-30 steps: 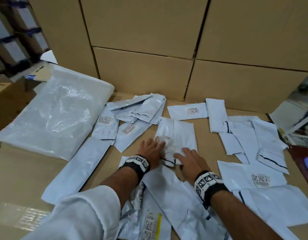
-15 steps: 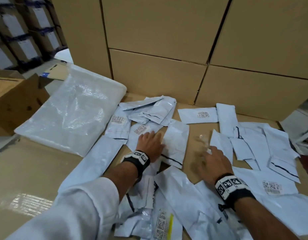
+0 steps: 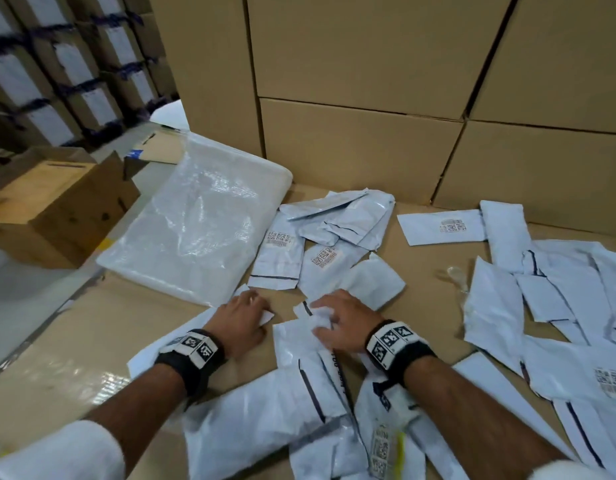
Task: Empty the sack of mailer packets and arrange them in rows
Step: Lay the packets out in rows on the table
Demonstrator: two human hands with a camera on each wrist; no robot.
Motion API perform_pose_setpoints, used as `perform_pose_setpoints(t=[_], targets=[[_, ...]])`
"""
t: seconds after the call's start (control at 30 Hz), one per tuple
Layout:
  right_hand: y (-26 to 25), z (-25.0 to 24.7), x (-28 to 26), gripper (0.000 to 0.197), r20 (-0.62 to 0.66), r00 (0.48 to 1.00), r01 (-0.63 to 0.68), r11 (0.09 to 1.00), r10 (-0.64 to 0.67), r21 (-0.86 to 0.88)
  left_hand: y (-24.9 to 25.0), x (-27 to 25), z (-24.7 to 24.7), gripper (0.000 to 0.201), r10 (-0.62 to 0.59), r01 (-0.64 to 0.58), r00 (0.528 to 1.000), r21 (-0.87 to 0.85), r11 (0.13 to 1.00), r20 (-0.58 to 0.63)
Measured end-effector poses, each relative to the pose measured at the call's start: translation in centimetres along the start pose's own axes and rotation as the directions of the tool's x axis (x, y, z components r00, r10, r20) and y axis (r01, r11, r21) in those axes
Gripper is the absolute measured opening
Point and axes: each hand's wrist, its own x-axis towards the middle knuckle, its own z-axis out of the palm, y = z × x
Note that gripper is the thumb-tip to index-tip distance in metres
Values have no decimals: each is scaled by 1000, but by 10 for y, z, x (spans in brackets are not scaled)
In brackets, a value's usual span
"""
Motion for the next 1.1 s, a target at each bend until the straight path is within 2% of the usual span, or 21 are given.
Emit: perform_pose_setpoints(t=[0.03,0.1,0.17,0.23,0.27,0.3,0.37,0.43,0.5,0.57,0.6,0.67,0.73,0.8,0.87,0.9,0.97,1.0,1.1], targets=[[-8,-1,5,52,0,999,34,997,-34,75,-5,-6,-3,55,25,-27,999,-56,998,-35],[-12,-4,20,50,-170,985,38,997,-27,63,-5,-25,-10,53,97,-116,987,-154,981,-125],[-5,-8,35,69,-335,939,-118,989,80,-94,9,-53,-17,60,176,-202,974,-189,961,-145],[5,-5,43,94,-264,936,-287,938,231,-195,30,-82,-19,73,232,-236,972,-173,956,-43],[6,-1,45,100,-191,944,-310,921,269,-236,37,-92,-15,77,249,-247,969,-129,960,-4],[3,5,45,100,-136,957,-287,915,258,-283,39,-99,-10,76,261,-259,965,-92,961,2],[-8,17,43,92,-91,983,-180,924,158,-338,31,-102,-1,60,263,-266,964,-70,961,-48],[-21,23,38,87,-44,996,-83,956,74,-282,13,-102,2,41,232,-238,969,-71,969,-82],[-26,19,30,85,-3,999,-52,993,52,-108,-5,-105,2,33,217,-219,974,-26,975,-57],[-22,6,11,81,-69,997,-40,999,42,23,-16,-108,-1,33,214,-212,976,36,977,-51],[-16,-3,-4,78,-135,990,-47,998,50,30,-16,-106,-4,36,214,-211,974,42,976,-72],[6,-18,-41,75,-287,953,-110,993,93,-45,-7,-97,-10,42,211,-213,970,-7,977,-121],[39,-24,-83,90,-361,914,-257,953,187,-158,15,-82,-12,44,225,-244,955,-81,966,-194],[75,-20,-122,115,-255,896,-421,877,362,-233,46,-62,-11,55,249,-271,949,-96,958,-192],[95,-9,-149,126,-83,880,-471,838,467,-276,73,-42,-6,76,244,-248,968,-71,966,-57],[94,-1,-158,124,-49,886,-453,838,461,-305,82,-33,-3,85,231,-230,972,-36,973,39],[85,16,-163,109,-107,926,-375,864,361,-335,94,-19,-3,96,204,-217,964,65,974,169],[78,22,-161,99,-149,944,-328,893,296,-308,97,-12,-6,96,208,-226,963,95,969,170],[71,29,-151,76,-251,957,-182,973,143,-139,108,8,-17,85,267,-268,963,67,961,33]])
